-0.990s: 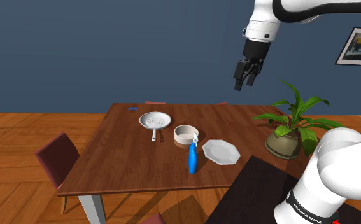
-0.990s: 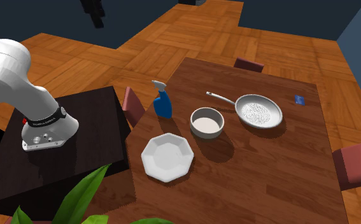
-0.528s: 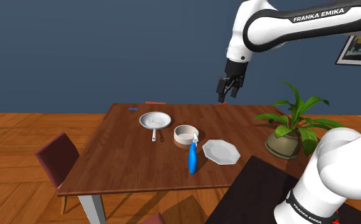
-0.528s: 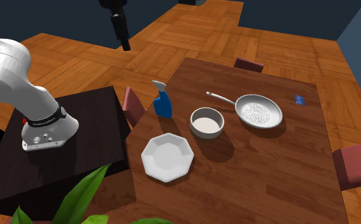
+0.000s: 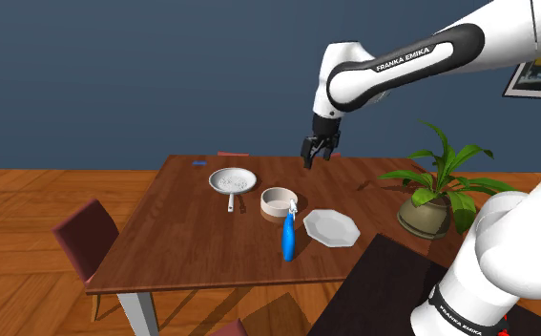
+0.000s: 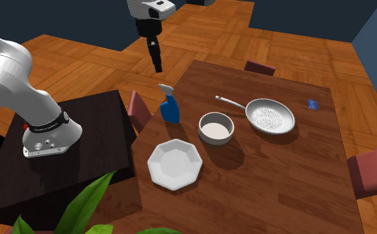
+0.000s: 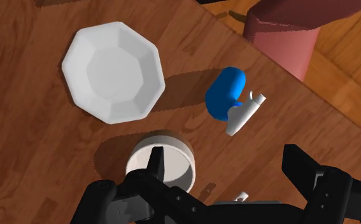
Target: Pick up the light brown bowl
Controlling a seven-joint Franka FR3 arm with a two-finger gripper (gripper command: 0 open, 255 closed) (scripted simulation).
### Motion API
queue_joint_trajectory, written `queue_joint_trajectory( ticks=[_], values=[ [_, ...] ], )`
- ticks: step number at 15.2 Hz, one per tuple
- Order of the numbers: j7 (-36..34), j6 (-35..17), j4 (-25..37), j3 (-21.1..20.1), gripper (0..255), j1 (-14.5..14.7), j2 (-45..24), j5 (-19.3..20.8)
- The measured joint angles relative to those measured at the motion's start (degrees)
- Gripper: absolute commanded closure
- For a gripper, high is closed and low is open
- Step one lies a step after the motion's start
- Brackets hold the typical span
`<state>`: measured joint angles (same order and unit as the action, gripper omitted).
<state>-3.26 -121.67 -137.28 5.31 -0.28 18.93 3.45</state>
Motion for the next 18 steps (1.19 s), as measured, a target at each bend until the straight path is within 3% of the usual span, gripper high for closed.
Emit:
queue_joint_trajectory(
  ticks=[7,18],
  values=[
    [0.57,-11.26,4.31,0.74,0,0.06,-15.49,-1.04],
    [2.0,-20.83,19.14,0.47,0,-0.83,-39.86,-3.94]
  ],
)
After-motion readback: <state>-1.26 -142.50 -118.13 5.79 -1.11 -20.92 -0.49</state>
